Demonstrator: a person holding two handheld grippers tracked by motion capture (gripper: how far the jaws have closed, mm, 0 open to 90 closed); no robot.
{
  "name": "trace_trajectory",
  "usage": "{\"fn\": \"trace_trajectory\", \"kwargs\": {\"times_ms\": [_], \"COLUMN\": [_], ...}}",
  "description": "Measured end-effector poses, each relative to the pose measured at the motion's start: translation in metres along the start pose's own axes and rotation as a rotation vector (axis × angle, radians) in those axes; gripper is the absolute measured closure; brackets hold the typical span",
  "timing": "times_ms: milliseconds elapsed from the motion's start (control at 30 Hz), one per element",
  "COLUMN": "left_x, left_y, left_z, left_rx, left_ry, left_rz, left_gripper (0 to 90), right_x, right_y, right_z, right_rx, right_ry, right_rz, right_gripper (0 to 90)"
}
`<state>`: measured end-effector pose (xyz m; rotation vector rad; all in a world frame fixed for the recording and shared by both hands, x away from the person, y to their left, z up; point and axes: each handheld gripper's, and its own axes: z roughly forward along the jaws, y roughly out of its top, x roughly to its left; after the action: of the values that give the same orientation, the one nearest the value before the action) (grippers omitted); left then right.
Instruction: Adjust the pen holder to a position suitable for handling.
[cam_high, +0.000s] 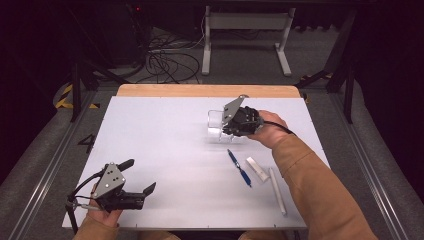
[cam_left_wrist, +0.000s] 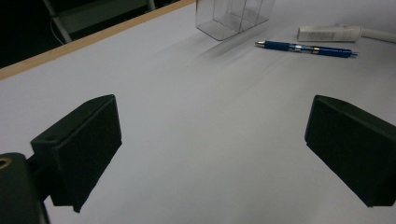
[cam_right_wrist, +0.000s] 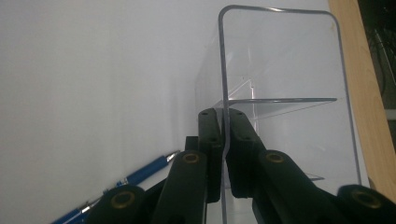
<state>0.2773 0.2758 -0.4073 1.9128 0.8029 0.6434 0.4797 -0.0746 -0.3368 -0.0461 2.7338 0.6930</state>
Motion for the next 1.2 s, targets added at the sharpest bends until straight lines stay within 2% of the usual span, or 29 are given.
{"fn": "trace_trajectory", "kwargs": {"times_ms": [367,500,1200], "left_x": [0.000,0.000,0.000], "left_y": [-0.001,-0.001,-0.001], "left_z": [0.000,0.000,0.000], "left_rx": [0.000,0.000,0.003], "left_ry": [-0.002,-0.003,-0.006], "left_rz": [0.004,0.003,0.007], "left_gripper": [4.6,4.6,4.6], "right_x": [0.007,0.006,0.003], "right_y": [0.022,0.027,0.038], "right_z": [0.022,0.027,0.045], "right_rx": [0.010,0.007,0.041], "right_ry": [0.043,0.042,0.070], "right_rz": [-0.038,-0.043,0.003], "right_gripper": [85.7,85.8,85.3]}}
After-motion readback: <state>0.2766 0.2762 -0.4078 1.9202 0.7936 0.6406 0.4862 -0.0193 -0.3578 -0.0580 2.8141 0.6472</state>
